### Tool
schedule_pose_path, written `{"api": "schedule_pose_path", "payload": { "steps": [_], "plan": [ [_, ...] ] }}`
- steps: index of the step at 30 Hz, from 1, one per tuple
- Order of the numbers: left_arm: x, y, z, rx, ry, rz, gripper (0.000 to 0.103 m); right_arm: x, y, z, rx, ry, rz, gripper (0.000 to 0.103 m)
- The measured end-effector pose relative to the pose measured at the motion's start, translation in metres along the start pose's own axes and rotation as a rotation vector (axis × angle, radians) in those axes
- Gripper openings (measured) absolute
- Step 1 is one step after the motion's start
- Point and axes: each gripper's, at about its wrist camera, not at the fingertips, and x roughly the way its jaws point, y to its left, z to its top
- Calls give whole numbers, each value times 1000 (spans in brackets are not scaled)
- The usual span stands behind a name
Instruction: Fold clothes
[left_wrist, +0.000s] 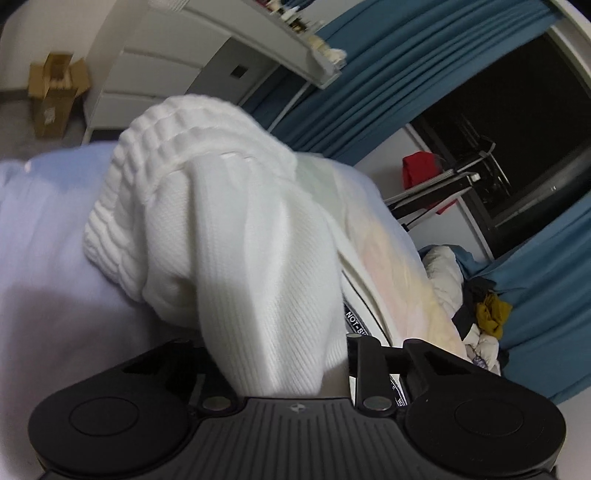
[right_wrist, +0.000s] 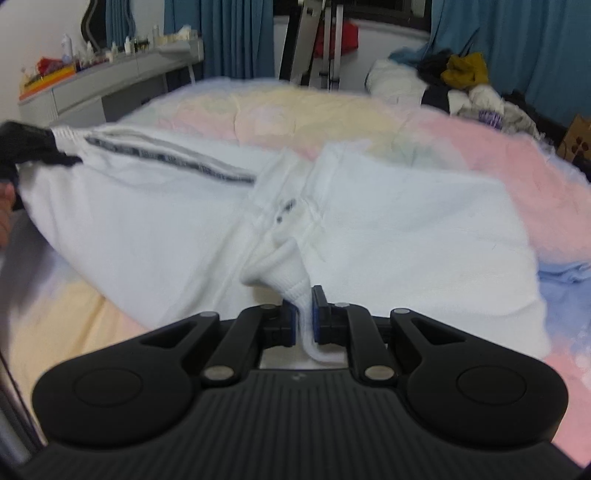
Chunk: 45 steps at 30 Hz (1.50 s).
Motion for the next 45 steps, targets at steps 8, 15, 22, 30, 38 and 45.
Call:
{"api": "schedule_pose_path", "payload": {
  "steps": [8,15,22,30,38,45],
  "plan": [
    [-1,-29,-9,101,-43,12,25,-42,-13,23,64,-95,56,16],
    [-8,-34,-15,120,-58,18,25,-7,-5,8,37,63,114,24],
    [-10,-35,-18,136,-70,14,25,6,-11,-1,108,140,175,24],
    [-13,-32,-17,137,-66,9,25,-23,-7,6,99,62,276,51],
    [-24,-49,-24,250,-104,7,22,-20,-25,10,159,-15,187,50],
    [-46,-88,-41,423,-186,-25,20,23,-54,0,273,121,84,50]
  ]
}}
